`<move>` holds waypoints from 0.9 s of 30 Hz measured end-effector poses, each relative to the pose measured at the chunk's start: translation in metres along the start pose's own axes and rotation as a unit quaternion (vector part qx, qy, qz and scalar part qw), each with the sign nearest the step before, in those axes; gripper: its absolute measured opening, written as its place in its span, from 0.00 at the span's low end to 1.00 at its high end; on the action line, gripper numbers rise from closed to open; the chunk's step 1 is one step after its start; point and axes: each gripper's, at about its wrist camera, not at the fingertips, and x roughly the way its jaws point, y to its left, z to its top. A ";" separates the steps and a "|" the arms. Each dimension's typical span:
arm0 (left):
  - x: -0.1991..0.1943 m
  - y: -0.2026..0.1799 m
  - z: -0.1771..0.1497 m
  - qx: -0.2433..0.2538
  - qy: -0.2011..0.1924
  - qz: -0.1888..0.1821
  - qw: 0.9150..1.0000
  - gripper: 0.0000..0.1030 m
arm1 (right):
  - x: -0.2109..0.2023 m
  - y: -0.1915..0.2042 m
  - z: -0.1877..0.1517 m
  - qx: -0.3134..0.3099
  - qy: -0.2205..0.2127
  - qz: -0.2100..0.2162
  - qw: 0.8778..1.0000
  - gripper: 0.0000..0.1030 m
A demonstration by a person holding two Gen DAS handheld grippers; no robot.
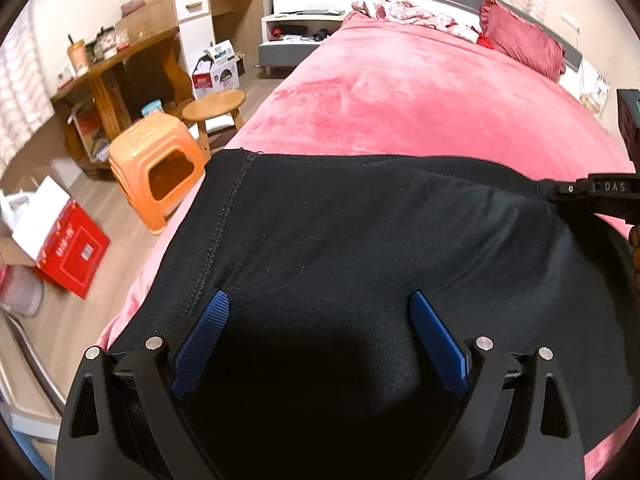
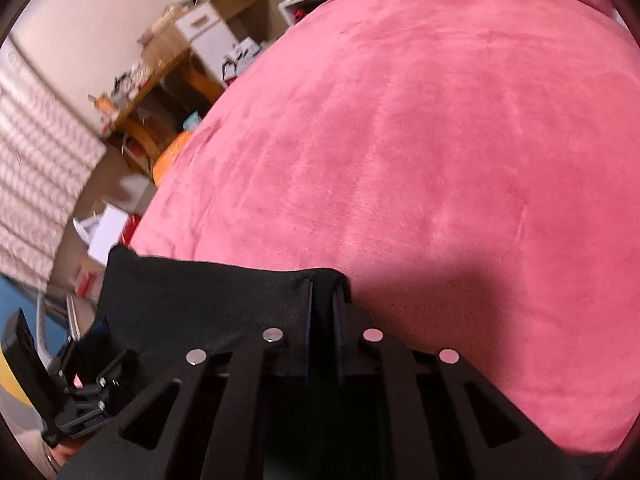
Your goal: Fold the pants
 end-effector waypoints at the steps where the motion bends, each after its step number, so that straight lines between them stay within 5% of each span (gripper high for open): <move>1: -0.001 -0.001 -0.001 0.003 -0.002 0.003 1.000 0.89 | -0.001 -0.003 -0.001 0.012 -0.004 0.009 1.000 0.08; 5: -0.010 0.002 0.005 -0.012 0.011 -0.006 1.000 0.89 | -0.034 -0.018 -0.007 0.069 -0.038 0.066 0.995 0.17; 7: -0.023 0.000 0.011 -0.031 0.004 -0.026 0.999 0.89 | -0.066 -0.018 -0.020 0.062 -0.086 0.043 0.993 0.36; 11: -0.043 -0.031 0.029 -0.016 -0.028 -0.086 0.996 0.89 | -0.104 -0.016 -0.049 0.007 -0.114 -0.017 0.993 0.29; 13: -0.043 -0.057 0.037 0.015 -0.032 -0.111 0.993 0.89 | -0.114 -0.021 -0.064 -0.002 -0.110 -0.034 0.993 0.19; 16: -0.035 -0.108 0.046 0.074 -0.035 -0.141 0.987 0.81 | -0.125 -0.039 -0.090 0.003 -0.096 -0.068 0.993 0.18; 20: -0.002 -0.162 0.055 0.124 -0.012 -0.140 0.982 0.68 | -0.128 -0.064 -0.107 0.014 -0.086 -0.117 0.989 0.18; 27: 0.045 -0.176 0.068 0.098 -0.011 -0.107 0.989 0.77 | -0.120 -0.110 -0.106 0.060 -0.103 -0.142 0.983 0.15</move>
